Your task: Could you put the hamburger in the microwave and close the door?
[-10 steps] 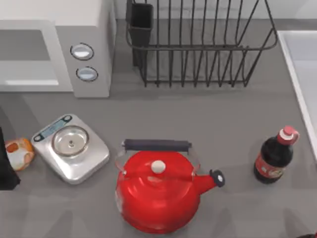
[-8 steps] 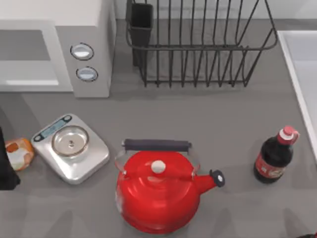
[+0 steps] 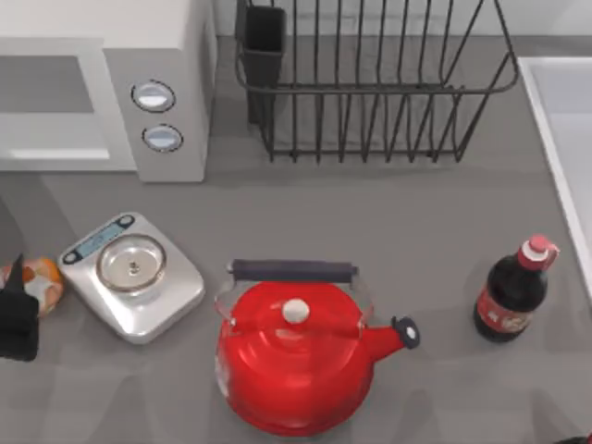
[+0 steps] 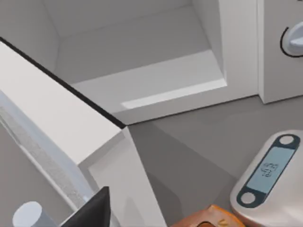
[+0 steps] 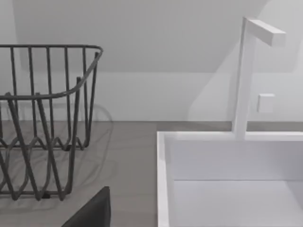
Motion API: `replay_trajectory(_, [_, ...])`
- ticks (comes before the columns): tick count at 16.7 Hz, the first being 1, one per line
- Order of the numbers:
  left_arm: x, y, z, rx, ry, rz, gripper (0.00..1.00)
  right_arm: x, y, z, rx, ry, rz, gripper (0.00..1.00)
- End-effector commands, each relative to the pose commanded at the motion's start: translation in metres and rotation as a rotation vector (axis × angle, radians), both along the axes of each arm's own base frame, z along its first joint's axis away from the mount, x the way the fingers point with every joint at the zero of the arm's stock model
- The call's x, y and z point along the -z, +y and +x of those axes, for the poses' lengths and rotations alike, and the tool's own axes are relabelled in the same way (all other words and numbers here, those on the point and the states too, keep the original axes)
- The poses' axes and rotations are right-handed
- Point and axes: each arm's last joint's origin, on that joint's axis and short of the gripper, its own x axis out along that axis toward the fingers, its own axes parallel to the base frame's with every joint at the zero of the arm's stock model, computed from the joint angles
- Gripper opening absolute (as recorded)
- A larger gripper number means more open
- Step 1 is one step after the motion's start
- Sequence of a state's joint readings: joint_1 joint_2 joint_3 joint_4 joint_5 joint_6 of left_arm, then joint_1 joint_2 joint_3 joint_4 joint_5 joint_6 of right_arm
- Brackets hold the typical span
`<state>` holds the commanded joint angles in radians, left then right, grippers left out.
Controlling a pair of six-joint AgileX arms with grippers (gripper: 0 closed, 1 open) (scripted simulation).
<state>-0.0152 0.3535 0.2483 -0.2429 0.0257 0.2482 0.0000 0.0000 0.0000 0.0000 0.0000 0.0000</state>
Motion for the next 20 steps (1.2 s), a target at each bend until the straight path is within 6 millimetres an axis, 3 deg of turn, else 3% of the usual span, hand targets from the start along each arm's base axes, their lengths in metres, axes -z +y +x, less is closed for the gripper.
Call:
replay_trajectory(5, [-0.024, 0.002, 0.044, 0.098, 0.314, 0.235, 1.0, 0.0, 0.0, 0.0, 0.0, 0.0, 0.0, 1.0])
replay_trajectory(11, [-0.043, 0.009, 0.093, 0.225, 0.552, 0.4, 1.0, 0.0, 0.0, 0.0, 0.0, 0.0, 0.0, 1.0])
replay_trajectory(14, [-0.036, 0.013, 0.131, 0.333, 0.712, 0.461, 1.0, 0.0, 0.0, 0.0, 0.0, 0.0, 0.0, 1.0])
replay_trajectory(17, [-0.016, 0.015, 0.171, 0.484, 0.887, 0.526, 1.0, 0.0, 0.0, 0.0, 0.0, 0.0, 0.0, 1.0])
replay_trajectory(20, [0.006, 0.015, 0.196, 0.654, 1.027, 0.578, 1.0, 0.0, 0.0, 0.0, 0.0, 0.0, 0.0, 1.0])
